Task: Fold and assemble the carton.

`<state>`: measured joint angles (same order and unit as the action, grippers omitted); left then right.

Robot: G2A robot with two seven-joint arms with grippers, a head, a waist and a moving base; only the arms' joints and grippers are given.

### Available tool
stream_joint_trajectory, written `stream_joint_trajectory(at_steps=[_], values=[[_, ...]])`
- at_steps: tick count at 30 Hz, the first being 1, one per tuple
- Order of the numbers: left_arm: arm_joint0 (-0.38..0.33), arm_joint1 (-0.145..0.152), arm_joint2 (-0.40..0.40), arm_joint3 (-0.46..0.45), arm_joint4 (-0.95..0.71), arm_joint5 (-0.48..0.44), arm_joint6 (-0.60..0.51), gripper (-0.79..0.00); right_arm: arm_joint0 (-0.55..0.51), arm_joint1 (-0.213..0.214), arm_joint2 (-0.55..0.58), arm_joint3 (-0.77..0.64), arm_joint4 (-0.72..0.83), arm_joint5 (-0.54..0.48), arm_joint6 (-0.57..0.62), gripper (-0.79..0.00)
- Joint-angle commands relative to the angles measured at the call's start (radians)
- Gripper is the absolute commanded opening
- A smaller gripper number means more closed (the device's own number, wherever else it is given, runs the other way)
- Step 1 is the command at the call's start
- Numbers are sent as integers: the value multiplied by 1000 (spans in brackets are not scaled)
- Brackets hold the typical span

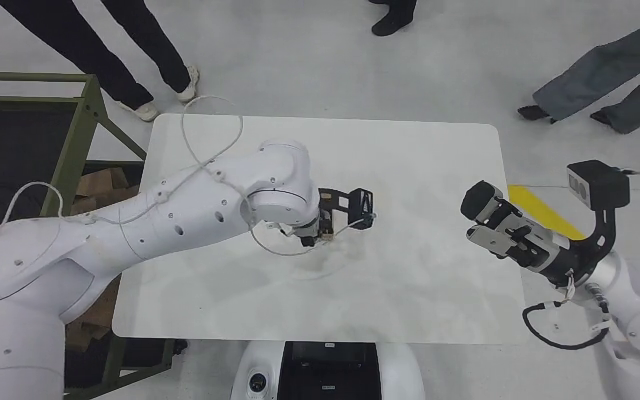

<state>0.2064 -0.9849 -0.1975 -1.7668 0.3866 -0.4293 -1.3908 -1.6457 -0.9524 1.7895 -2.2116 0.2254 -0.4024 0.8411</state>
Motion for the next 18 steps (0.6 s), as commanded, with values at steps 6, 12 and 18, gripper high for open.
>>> stream_joint_trajectory(at_steps=[6,12,18], values=[[35,95,-144,-62,-43,22,39,-474,0,0,-2,-2,-7,7,-6,0],[131,188,-300,-108,-72,-3,130,-456,31,-3,-40,-32,-128,86,-94,0],[267,279,-474,-156,-80,6,213,-409,90,-10,-132,-38,-325,195,-220,0]])
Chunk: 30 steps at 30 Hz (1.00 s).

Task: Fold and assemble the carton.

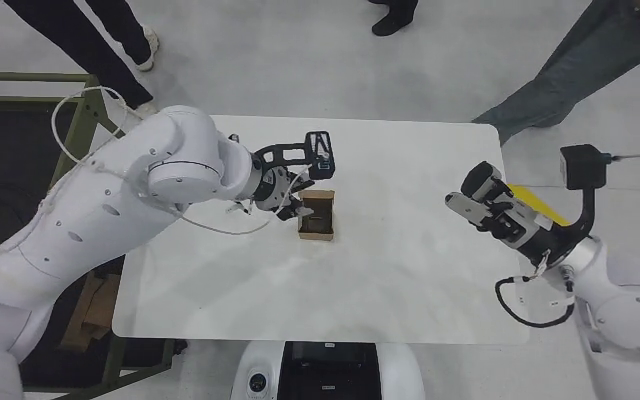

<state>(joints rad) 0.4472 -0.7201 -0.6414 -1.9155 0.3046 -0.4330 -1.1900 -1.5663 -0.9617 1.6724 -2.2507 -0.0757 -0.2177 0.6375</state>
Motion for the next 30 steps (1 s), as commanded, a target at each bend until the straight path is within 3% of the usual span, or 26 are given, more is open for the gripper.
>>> stream_joint_trajectory(at_steps=[1,9,11,14,26,30], values=[[51,28,-58,-15,2,19,20,-394,23,-2,-34,3,-47,20,-30,0],[286,124,-288,-57,-32,41,155,-219,99,-15,-159,30,-155,79,-132,0],[350,142,-335,-56,-45,45,183,0,111,-18,-178,37,-157,82,-147,0],[406,160,-370,-74,-56,47,142,0,117,-20,-188,37,-149,76,-149,0],[406,160,-370,-74,-56,47,142,0,117,-20,-188,37,-149,76,-149,0],[427,153,-366,-39,-100,44,217,0,109,-21,-203,44,-169,78,-146,0]])
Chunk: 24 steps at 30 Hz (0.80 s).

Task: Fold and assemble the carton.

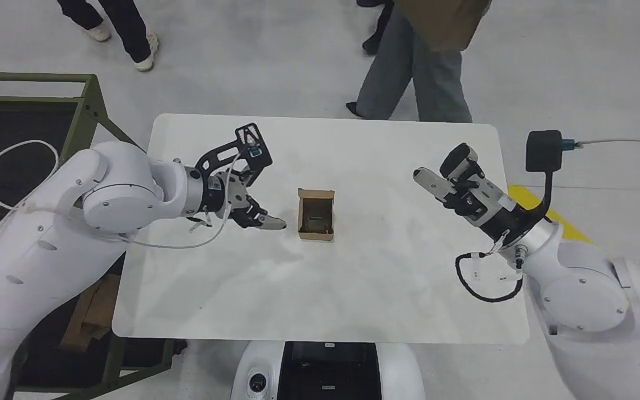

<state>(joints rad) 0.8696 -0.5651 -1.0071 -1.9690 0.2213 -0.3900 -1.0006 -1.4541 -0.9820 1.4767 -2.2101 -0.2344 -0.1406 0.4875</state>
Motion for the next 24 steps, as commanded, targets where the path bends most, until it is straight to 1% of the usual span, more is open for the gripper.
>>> stream_joint_trajectory(at_steps=[1,6,10,13,16,18,24], values=[[11,-4,-1,29,-37,-1,50,0,-4,-1,-19,6,-21,4,13,0],[67,-4,-34,95,-96,-18,162,0,26,-2,-80,34,-42,-17,98,0],[130,1,-75,115,-117,-19,247,0,64,-3,-134,50,-86,-64,161,0],[179,4,-101,115,-126,-17,306,0,95,-6,-176,74,-90,-107,187,0],[219,6,-120,108,-123,-6,337,0,125,-11,-216,96,-82,-129,205,0],[235,7,-127,105,-130,4,334,0,137,-12,-229,102,-80,-128,213,0],[235,7,-127,105,-130,4,334,0,137,-12,-229,102,-80,-128,213,0]])
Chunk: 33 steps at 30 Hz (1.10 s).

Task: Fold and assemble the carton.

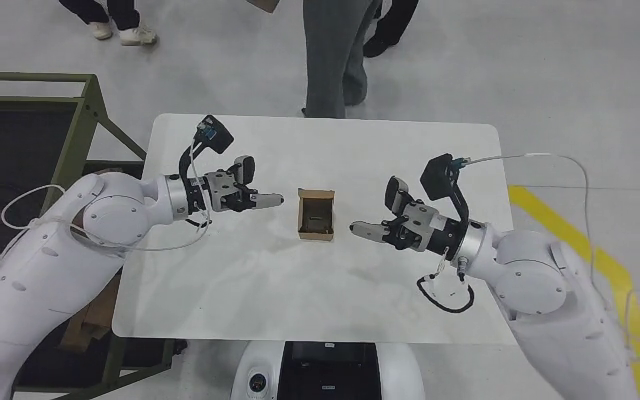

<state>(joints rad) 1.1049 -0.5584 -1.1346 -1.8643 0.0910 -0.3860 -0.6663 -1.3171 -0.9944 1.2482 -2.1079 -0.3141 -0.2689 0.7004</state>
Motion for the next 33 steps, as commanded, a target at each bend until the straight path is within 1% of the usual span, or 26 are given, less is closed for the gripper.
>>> stream_joint_trajectory(at_steps=[1,4,5,9,12,16,20,25,28,33], values=[[0,0,0,0,0,0,0,0,0,0,0,0,0,0,0,0],[2,0,2,3,5,6,-2,0,-1,0,-1,1,-6,3,-1,0],[4,-2,10,3,25,21,-8,0,-3,0,-11,1,-40,19,2,0],[-3,-20,53,43,21,49,-11,0,14,-7,-69,-11,-214,162,3,0],[-6,-36,87,73,44,78,32,0,25,-15,-131,-1,-366,256,-17,0],[-11,-58,132,115,72,99,69,0,39,-31,-208,33,-456,363,-62,0],[-26,-80,173,141,128,130,105,0,59,-47,-246,101,-433,374,-103,0],[-32,-102,200,181,141,99,149,0,76,-56,-254,160,-385,348,-119,0],[-37,-108,201,192,150,73,140,0,76,-56,-254,160,-385,348,-119,0],[-37,-108,201,192,150,73,140,0,76,-56,-254,160,-385,348,-119,0]])
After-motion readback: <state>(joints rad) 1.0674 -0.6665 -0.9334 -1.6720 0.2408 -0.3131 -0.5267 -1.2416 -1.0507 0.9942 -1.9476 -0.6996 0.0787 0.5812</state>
